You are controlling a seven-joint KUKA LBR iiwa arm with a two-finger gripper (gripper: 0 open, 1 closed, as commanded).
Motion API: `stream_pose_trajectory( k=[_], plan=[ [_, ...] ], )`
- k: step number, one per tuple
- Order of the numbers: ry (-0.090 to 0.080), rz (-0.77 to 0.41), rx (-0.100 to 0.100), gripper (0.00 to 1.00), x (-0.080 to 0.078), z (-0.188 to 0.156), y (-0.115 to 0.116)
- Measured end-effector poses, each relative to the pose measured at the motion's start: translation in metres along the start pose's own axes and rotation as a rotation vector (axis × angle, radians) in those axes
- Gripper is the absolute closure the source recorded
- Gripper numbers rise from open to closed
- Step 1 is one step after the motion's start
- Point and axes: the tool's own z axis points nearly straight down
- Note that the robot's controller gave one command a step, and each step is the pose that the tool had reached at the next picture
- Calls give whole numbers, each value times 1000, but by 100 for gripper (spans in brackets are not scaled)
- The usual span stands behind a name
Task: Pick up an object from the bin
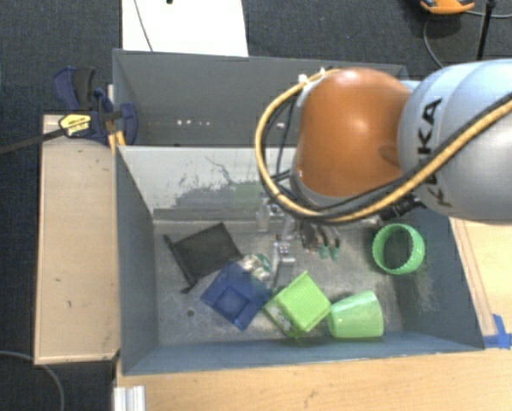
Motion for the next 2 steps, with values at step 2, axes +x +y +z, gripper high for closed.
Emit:
stream_pose_trajectory(
  k=[2],
  plan=[
    [-11, 70, -2, 0, 5, 51, 6]
  ],
)
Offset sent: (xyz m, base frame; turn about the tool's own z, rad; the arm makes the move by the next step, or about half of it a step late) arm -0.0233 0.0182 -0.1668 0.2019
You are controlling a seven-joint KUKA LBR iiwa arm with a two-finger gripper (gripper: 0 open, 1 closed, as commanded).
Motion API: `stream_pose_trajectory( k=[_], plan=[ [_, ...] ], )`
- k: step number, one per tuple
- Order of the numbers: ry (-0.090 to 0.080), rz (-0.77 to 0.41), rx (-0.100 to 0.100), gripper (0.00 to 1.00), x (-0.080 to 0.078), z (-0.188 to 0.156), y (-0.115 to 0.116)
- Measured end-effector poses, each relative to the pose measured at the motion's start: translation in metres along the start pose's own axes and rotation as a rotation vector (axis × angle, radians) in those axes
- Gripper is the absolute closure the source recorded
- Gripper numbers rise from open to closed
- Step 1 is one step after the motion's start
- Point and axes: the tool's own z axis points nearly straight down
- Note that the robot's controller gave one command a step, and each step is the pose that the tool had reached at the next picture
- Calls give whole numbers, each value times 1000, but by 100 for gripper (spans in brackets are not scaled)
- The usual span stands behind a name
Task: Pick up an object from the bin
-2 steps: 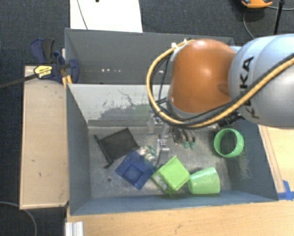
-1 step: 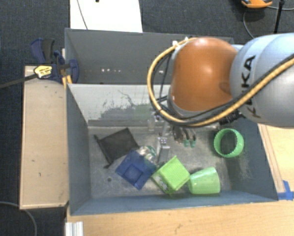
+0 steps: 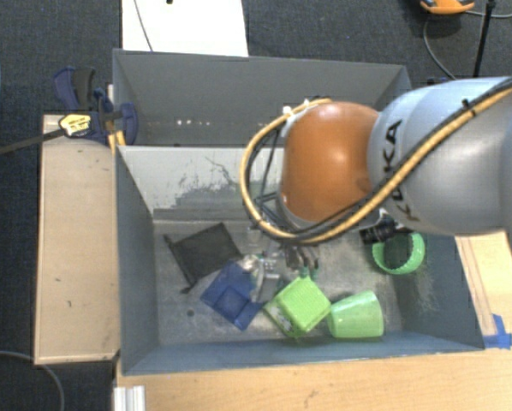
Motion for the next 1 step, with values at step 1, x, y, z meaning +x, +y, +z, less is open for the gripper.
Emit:
stream_pose_trajectory(
  k=[1],
  plan=[
    [4, 145, 1, 0, 10, 26, 0]
  ],
)
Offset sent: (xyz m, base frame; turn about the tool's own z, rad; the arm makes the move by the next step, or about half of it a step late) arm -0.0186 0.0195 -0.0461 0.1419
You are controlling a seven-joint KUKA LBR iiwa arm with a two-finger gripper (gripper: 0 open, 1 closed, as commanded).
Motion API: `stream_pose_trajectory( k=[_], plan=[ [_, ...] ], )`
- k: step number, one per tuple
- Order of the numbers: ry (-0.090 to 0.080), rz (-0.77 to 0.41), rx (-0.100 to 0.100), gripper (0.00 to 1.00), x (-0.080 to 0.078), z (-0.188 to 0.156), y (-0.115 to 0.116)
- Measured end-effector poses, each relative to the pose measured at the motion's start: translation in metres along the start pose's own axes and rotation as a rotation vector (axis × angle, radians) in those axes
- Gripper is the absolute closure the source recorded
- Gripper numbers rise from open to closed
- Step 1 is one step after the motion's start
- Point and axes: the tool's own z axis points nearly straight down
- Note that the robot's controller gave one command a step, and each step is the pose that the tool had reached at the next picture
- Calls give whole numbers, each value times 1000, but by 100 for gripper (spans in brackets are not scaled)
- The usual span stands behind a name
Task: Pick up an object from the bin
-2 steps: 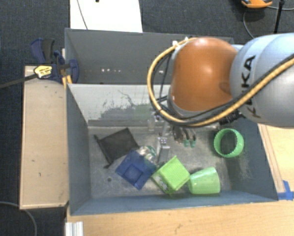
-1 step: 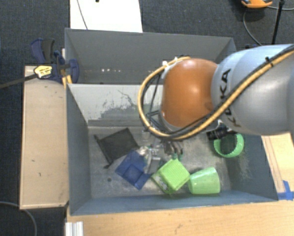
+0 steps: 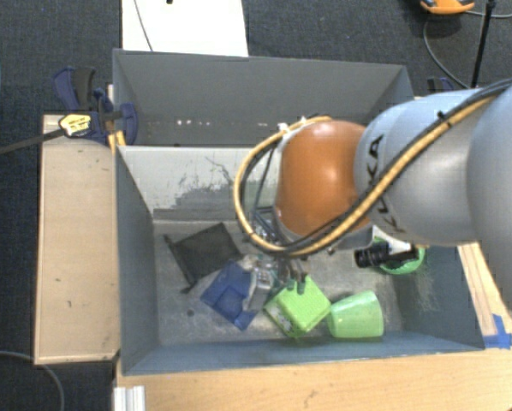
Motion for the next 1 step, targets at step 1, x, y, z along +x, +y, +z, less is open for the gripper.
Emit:
stream_pose_trajectory(
  k=[1],
  plan=[
    [-2, -6, -2, 0, 13, 21, 17]
  ],
)
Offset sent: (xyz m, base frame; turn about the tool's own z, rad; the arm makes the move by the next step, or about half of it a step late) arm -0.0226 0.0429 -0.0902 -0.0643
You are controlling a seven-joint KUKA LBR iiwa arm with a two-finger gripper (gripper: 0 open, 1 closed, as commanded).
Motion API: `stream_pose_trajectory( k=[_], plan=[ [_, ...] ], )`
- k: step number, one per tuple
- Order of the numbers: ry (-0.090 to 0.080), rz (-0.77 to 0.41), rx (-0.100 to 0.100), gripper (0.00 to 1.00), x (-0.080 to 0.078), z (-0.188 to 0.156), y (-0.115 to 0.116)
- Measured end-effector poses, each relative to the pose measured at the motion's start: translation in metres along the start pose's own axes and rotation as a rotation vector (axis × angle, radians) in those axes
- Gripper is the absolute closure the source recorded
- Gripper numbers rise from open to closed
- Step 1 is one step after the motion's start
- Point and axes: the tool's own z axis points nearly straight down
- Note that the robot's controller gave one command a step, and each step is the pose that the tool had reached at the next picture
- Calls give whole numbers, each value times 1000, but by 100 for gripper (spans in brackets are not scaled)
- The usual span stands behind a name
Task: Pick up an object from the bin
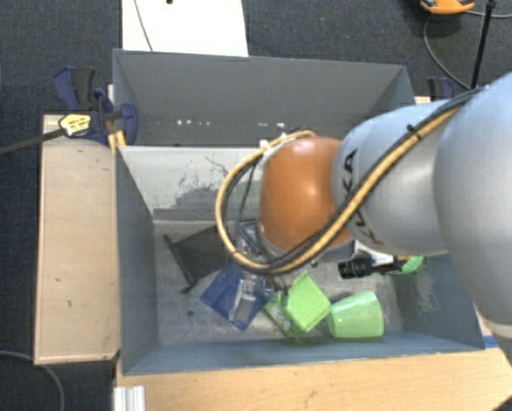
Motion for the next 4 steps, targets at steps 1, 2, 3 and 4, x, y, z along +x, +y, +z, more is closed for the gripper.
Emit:
stream_pose_trajectory(
  k=[1, 2, 3, 4],
  plan=[
    [-5, -52, -2, 0, 14, 62, 19],
    [3, 33, 1, 100, 17, 69, 5],
    [3, 34, 1, 100, 17, 69, 5],
    [4, 35, 2, 100, 18, 65, 5]
  ],
)
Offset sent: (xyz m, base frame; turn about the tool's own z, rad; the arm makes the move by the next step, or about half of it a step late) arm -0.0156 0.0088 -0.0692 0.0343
